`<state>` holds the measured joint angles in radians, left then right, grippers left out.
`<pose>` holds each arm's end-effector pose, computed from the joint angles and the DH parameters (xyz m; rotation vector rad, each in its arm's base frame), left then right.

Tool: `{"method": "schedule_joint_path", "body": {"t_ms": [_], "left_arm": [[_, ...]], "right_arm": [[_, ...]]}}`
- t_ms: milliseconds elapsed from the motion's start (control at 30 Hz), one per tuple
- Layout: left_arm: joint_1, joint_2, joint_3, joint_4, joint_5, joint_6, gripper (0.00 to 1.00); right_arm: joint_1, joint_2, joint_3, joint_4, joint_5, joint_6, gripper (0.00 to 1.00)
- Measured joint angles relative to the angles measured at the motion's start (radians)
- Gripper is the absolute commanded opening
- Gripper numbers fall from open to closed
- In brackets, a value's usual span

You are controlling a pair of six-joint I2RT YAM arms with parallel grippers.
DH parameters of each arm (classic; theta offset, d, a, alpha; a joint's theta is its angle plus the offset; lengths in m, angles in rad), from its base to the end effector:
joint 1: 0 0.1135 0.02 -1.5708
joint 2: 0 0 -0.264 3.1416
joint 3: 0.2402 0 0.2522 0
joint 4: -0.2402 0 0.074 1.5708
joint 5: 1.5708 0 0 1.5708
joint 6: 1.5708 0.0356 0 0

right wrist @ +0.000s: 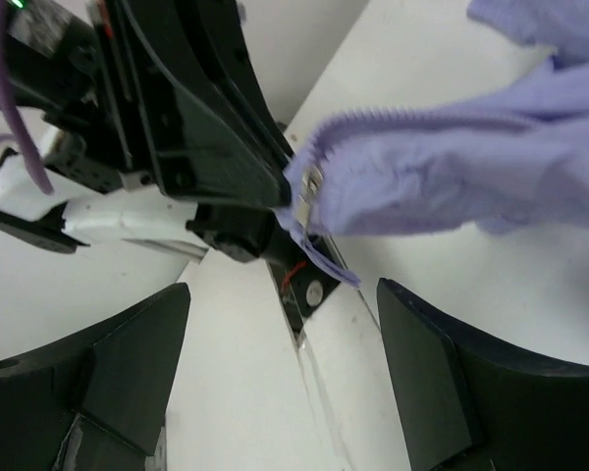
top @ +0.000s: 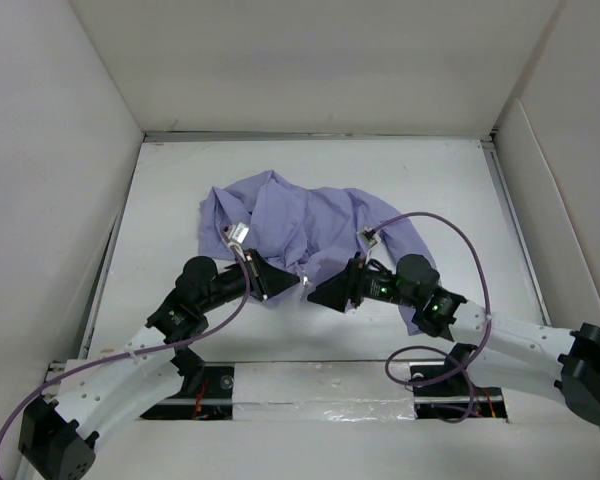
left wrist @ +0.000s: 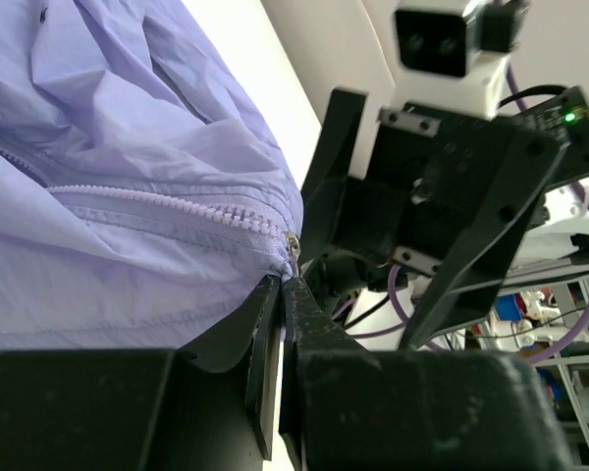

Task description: Zip up the jacket

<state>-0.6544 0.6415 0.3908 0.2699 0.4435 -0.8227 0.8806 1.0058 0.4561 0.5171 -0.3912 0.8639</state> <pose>0.1230 -0.1137 0.2709 0.2492 1.7463 -1.4664 0.1332 0.1827 0.2562 -0.3686 1.8389 1.5999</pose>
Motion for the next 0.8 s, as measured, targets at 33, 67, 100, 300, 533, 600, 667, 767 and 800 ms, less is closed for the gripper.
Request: {"method": "schedule_joint_path", "body": {"t_ms": [33,67,100,300,533,600,667,767,800], "left_arm": [[0.0,0.0,0.0,0.0,0.004,0.0,0.0],[0.0,0.0,0.0,0.0,0.009,0.0,0.0],[0.0,0.0,0.0,0.0,0.011,0.0,0.0],[0.0,0.0,0.0,0.001,0.028,-0.001,0.0],[0.0,-0.006,0.0,0.001,0.039,-0.001,0.0],[0.0,-0.007,0.0,0.001,0.043,-0.001,0.0],[0.0,-0.007,0.0,0.001,0.048,-0.001,0.0],[0.0,-0.007,0.0,0.002,0.054,-0.001,0.0],[0.0,-0.007,0.0,0.002,0.055,-0.001,0.0]], "right_arm": [[0.005,-0.004,-0.014,-0.009,0.0,0.002,0.82],[0.01,-0.005,-0.026,-0.014,-0.001,0.004,0.8],[0.014,-0.002,-0.034,-0.016,-0.001,0.006,0.78],[0.045,0.044,-0.039,0.019,0.004,0.014,0.76],[0.05,0.076,-0.039,0.026,0.062,-0.016,0.76],[0.05,0.075,-0.039,0.026,0.078,-0.031,0.76],[0.05,0.076,-0.039,0.026,0.093,-0.042,0.76],[0.05,0.081,-0.035,0.027,0.111,-0.061,0.72],[0.05,0.09,-0.029,0.028,0.113,-0.066,0.7]]}}
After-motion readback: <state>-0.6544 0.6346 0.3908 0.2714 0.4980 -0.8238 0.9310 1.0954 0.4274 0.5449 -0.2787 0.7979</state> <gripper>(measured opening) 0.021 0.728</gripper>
